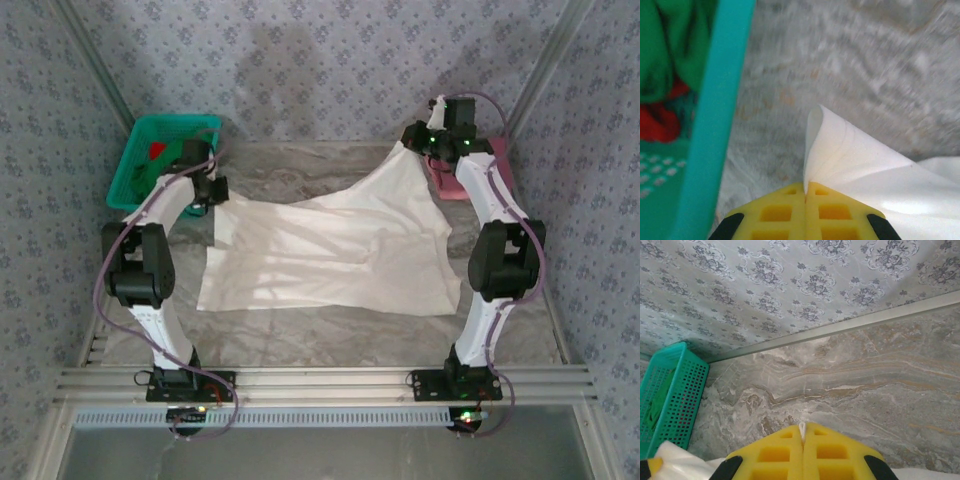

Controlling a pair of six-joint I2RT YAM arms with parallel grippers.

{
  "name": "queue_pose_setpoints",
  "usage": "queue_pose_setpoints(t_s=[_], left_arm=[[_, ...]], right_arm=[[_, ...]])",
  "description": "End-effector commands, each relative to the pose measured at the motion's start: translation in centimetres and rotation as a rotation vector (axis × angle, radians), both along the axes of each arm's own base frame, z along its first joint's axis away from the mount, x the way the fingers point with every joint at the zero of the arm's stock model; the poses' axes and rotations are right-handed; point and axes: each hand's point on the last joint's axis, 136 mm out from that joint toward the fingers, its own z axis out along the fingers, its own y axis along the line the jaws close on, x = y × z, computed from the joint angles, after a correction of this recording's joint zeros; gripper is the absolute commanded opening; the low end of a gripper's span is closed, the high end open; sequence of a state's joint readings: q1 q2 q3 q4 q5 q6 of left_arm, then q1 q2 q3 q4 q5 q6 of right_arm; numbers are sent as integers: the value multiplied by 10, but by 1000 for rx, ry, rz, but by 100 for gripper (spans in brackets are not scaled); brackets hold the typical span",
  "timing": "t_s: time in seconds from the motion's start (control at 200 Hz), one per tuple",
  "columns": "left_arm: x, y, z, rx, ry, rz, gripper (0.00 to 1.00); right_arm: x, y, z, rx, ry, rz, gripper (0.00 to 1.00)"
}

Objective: Fold and stack the t-shirts

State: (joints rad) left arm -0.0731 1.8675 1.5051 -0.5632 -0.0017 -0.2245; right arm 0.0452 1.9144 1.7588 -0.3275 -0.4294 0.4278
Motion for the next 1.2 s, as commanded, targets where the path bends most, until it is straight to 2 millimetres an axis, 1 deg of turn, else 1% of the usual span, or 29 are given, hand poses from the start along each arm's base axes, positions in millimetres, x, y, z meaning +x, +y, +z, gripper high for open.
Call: queue_pose_setpoints(t_s=[0.0,0.055,0.095,0.2,0.25,0.265,0.295,0.305,0.36,0.39,0.405,0.49,0.585,0.695,0.774,0.834,0.884,0.939,0.974,0.979,0.989,0.999,1.009,1.064,1.074,1.104,1.139,1.169,1.194], left_arm=[[0,3,34,30,-65,-8,0],[-7,5,35,34,-76,4,0],[-14,8,33,37,-74,13,0],[-36,12,16,42,-48,37,0],[-46,13,5,44,-31,47,0],[-50,14,1,44,-25,49,0],[-54,15,-4,47,-19,56,0],[-57,16,-6,49,-14,58,0],[-66,20,-17,65,6,73,0],[-70,22,-22,74,17,80,0],[-72,23,-24,78,21,83,0],[-77,29,-31,105,32,104,0],[-74,33,-28,121,22,121,0],[-73,35,-18,119,-4,146,0],[-80,37,-15,123,-22,161,0],[-88,39,-16,126,-27,167,0],[-98,39,-21,124,-14,170,2],[-111,39,-28,118,4,179,7],[-121,40,-33,120,14,197,15],[-123,40,-33,120,15,200,15],[-125,41,-34,119,16,206,19],[-128,41,-35,117,15,211,20],[-131,41,-36,115,17,216,23],[-147,42,-40,99,10,237,34],[-149,42,-41,96,9,240,35],[-157,43,-42,90,3,253,40],[-164,43,-42,79,-5,260,49],[-167,41,-41,70,-13,257,53],[-170,41,-41,66,-15,257,54]], right_arm=[[-17,5,57,-2,-135,49,0],[-27,3,60,5,-151,46,0],[-35,0,60,7,-156,38,0],[-60,-1,55,19,-154,33,0],[-74,-1,46,24,-141,28,0],[-78,-2,47,26,-145,26,0],[-88,-2,40,29,-133,20,0],[-91,-2,41,30,-137,19,0],[-111,-3,27,32,-116,14,0],[-118,-3,25,30,-117,10,0],[-125,-4,14,28,-94,9,0],[-146,-9,1,0,-84,-5,0],[-154,-19,-2,-40,-67,-15,0],[-158,-25,8,-44,-80,-23,0],[-167,-26,11,-43,-86,-29,0],[-176,-25,4,-36,-74,-26,0],[-186,-22,-5,-28,-47,-18,0],[-199,-19,-20,-11,-12,-10,0],[-211,-17,-29,-1,11,-4,0],[-212,-17,-31,0,16,-5,0],[-216,-16,-34,3,27,-4,0],[-220,-15,-35,6,29,-4,0],[-223,-15,-38,9,38,-4,0],[-245,-14,-52,26,71,-2,0],[-249,-13,-54,27,77,-4,2],[-261,-15,-60,27,90,-16,13],[-274,-18,-66,23,104,-32,25],[-283,-18,-69,24,100,-37,28],[-288,-19,-69,27,91,-42,29]])
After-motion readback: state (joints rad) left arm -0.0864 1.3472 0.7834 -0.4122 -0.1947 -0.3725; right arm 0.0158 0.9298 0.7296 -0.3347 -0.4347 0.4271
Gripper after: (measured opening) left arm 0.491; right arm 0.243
